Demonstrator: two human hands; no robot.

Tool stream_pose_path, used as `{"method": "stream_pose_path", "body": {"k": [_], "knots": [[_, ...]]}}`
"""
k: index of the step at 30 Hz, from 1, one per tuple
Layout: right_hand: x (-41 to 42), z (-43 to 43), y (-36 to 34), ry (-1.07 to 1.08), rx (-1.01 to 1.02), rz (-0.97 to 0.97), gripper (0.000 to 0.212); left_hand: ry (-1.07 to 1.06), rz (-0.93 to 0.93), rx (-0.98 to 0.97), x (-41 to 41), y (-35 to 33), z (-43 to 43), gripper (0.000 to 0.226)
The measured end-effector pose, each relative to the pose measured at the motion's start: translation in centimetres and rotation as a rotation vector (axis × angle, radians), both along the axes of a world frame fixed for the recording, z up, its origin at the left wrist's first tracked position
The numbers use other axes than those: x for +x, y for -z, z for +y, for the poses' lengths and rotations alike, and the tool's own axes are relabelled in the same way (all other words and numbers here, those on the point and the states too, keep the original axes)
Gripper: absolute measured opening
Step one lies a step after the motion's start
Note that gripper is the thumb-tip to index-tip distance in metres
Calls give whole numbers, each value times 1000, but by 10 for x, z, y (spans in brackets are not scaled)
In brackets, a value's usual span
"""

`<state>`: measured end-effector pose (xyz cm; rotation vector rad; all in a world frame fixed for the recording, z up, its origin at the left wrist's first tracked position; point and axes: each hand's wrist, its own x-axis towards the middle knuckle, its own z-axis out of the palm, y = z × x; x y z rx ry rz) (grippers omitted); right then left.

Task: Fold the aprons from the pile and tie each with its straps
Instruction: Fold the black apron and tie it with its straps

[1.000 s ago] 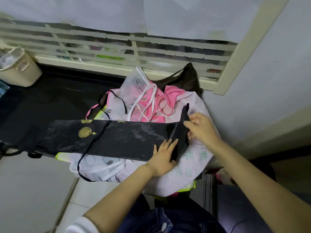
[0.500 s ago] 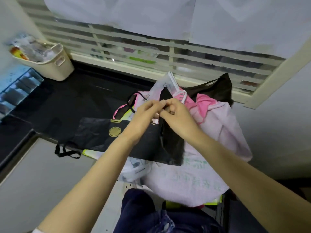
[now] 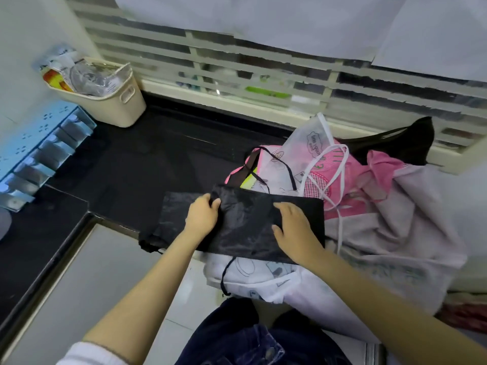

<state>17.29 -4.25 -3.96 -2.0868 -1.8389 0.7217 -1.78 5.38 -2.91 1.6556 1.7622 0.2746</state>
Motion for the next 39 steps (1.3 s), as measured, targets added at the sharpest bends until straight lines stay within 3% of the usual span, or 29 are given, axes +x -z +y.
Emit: {"method": "stream_pose_path", "body": {"k": [4,7,12,17,29,34,39], "knots": [[-1,-9,28,215,-165,-125,55,58,87,-52,-24,32,1,25],[-1,-16,36,444,-91,-113,58,113,133,16,-29,41,3,23],[7,-18,39,754,-16,172,51,149,152,27,-28,47,4,23],[15,-18,30,721,29,247,43,149,153,-33,-21,49,0,35],[115,-33,-15,768,175,129,41,143,-232,72,77,22,-25,19],[169,-68,-15,798,129,94,40,200,-168,2,135,26,-51,33],[202,-101,-1,801,70,56,40,231,37,-109,175,30,-80,44]]}}
